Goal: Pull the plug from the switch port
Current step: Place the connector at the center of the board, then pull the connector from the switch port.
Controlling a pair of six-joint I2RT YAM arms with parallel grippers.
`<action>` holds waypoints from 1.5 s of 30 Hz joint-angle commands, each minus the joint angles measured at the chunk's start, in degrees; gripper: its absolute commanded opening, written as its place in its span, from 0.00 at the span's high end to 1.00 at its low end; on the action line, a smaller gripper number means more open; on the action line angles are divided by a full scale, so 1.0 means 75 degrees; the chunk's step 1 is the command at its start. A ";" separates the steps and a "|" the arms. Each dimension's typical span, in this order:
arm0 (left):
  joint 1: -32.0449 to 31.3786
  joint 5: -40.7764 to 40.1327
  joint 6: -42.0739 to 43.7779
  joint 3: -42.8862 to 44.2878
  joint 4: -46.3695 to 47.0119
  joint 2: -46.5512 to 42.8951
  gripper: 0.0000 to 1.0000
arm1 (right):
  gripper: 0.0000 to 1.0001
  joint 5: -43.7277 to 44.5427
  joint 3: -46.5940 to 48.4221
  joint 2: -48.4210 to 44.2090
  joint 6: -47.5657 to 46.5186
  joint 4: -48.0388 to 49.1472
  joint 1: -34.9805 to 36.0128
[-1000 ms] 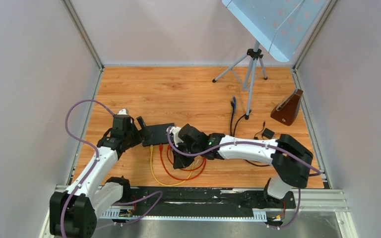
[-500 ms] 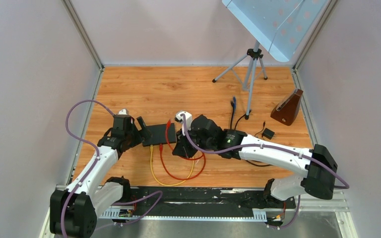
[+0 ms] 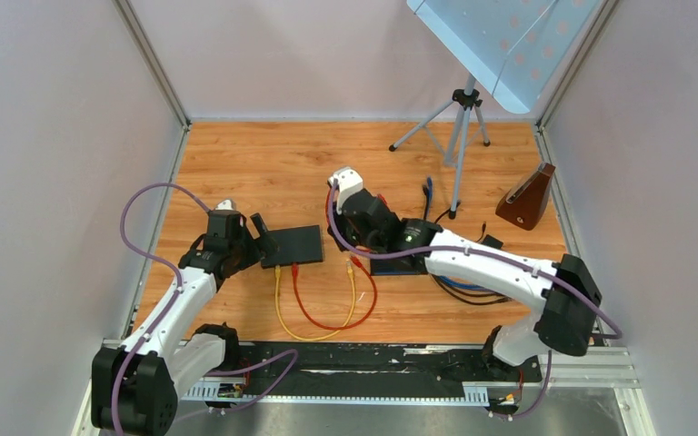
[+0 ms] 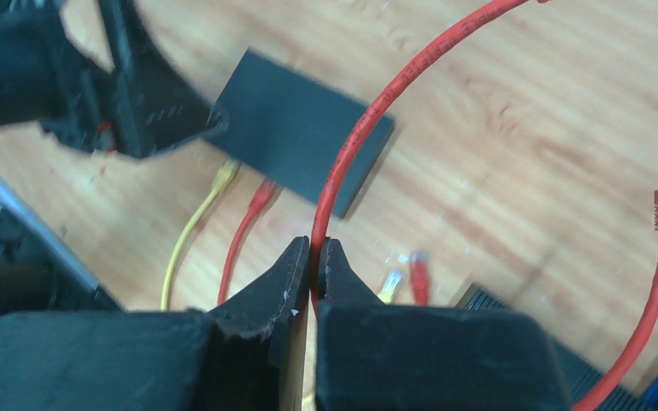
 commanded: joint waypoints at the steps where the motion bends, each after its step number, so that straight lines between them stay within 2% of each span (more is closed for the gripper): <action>1: -0.0017 0.0086 -0.0086 0.0021 0.0278 -0.0134 0.00 | 1.00 0.0283 0.1133 0.0882 -0.0562 0.0081 -0.0703; 7: -0.0017 -0.0027 -0.0085 -0.0044 0.0239 -0.0576 0.00 | 1.00 -0.0845 0.2411 0.2743 0.0058 -0.0107 -0.1883; 13: -0.0016 -0.0057 -0.0244 -0.0270 0.0361 -0.1197 0.00 | 0.98 -0.1593 0.3799 0.4762 0.0524 -0.0584 -0.2378; 17: -0.0006 -0.0138 -0.0393 -0.0364 0.0328 -0.1425 0.00 | 0.96 -0.1948 0.4428 0.5571 0.0826 -0.1185 -0.2588; 22: -0.0005 -0.0182 -0.0442 -0.0386 0.0263 -0.1308 0.00 | 0.83 -0.2486 0.4259 0.5492 0.0881 -0.1144 -0.2799; 25: -0.0005 -0.0115 -0.0421 -0.0330 0.0280 -0.1067 0.00 | 0.63 -0.3186 0.4083 0.5255 0.0933 -0.1139 -0.3005; 27: -0.0005 -0.0101 -0.0363 -0.0233 0.0215 -0.0834 0.00 | 0.52 -0.3438 0.3752 0.4872 0.1034 -0.1018 -0.3088; 29: -0.0005 -0.0083 -0.0222 -0.0129 0.0176 -0.0541 0.00 | 0.48 -0.3638 0.3099 0.4369 0.1184 -0.0635 -0.3099; 31: -0.0007 -0.0082 -0.0146 -0.0063 0.0158 -0.0373 0.00 | 0.48 -0.3971 0.2287 0.3766 0.1626 0.0012 -0.3093; 37: 0.0012 0.0010 0.0104 0.0060 0.0374 0.0068 0.00 | 0.47 -0.4617 -0.0605 0.2147 0.3545 0.3029 -0.2714; 40: 0.0068 0.0125 0.0132 0.0130 0.0547 0.0342 0.00 | 0.50 -0.4505 -0.1486 0.1912 0.4396 0.4061 -0.2326; 45: 0.0566 0.1068 0.0193 0.0108 0.1032 0.0993 0.03 | 0.51 -0.4053 -0.2650 0.2094 0.5917 0.6055 -0.1709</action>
